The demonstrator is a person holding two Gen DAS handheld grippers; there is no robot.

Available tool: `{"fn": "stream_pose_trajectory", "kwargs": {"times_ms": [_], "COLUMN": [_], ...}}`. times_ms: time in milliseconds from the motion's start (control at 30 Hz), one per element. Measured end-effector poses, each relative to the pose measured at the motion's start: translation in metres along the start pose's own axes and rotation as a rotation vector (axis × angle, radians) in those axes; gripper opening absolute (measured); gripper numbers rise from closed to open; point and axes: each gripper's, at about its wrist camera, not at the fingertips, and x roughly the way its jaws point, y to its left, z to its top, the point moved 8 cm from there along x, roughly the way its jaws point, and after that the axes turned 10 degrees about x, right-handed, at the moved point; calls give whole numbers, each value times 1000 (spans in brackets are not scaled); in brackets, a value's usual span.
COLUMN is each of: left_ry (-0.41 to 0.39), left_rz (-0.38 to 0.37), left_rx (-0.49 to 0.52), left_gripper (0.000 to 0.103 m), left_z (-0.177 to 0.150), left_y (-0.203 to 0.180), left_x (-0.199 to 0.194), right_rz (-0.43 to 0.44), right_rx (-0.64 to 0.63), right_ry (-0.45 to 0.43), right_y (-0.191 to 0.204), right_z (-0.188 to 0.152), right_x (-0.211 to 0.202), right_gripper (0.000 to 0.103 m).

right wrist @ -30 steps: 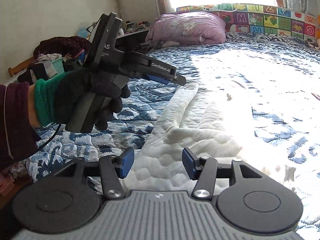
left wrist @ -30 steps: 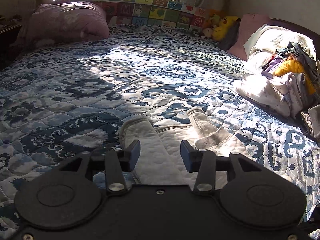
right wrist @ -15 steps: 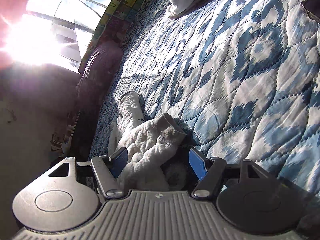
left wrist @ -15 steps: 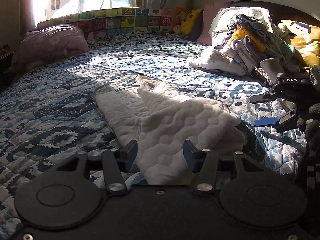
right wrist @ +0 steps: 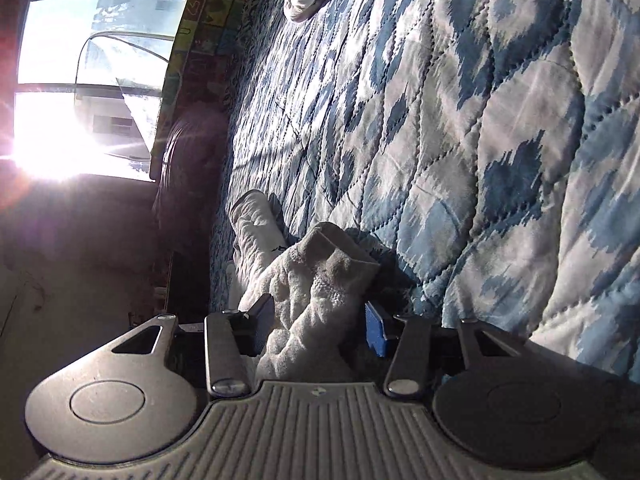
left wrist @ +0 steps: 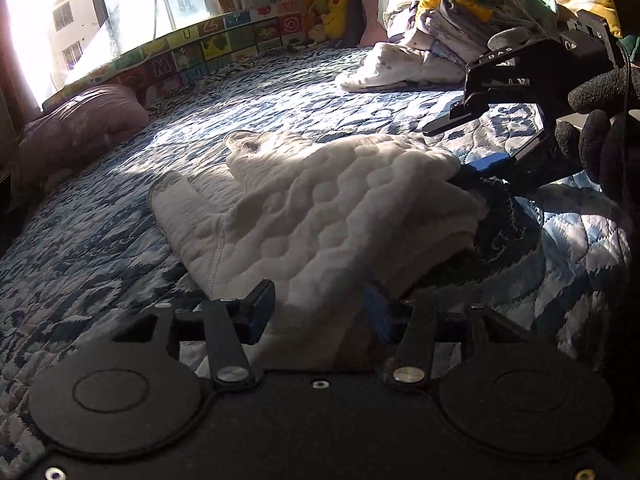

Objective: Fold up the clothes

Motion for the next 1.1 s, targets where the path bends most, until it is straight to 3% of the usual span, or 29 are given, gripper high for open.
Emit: {"fn": "stream_pose_trajectory", "kwargs": {"times_ms": [33, 100, 233, 367, 467, 700, 1000, 1100], "left_ry": [-9, -21, -51, -70, -99, -165, -196, -199], "left_rz": [-1, 3, 19, 31, -5, -213, -339, -369], "left_rx": [-3, 1, 22, -36, -184, -644, -978, -1065], "left_gripper": [50, 49, 47, 22, 11, 9, 9, 9], "left_z": [0, 0, -3, -6, -10, -31, -51, -58], "left_y": [-1, -3, -7, 2, 19, 55, 74, 79], "left_x": [0, 2, 2, 2, -2, -4, 3, 3], "right_rz": [3, 20, 58, 76, 72, 49, -99, -162], "right_rx": [-21, -64, -106, -203, -339, -551, -751, -793], "right_ry": [-11, -28, -30, -29, -23, 29, 166, 187], "right_y": [6, 21, 61, 103, 135, 190, 197, 185], "right_z": [-1, -3, -6, -11, -22, -57, -98, -98], "right_x": [0, -3, -5, 2, 13, 69, 165, 188], "right_gripper": [25, 18, 15, 14, 13, 12, 12, 20]}}
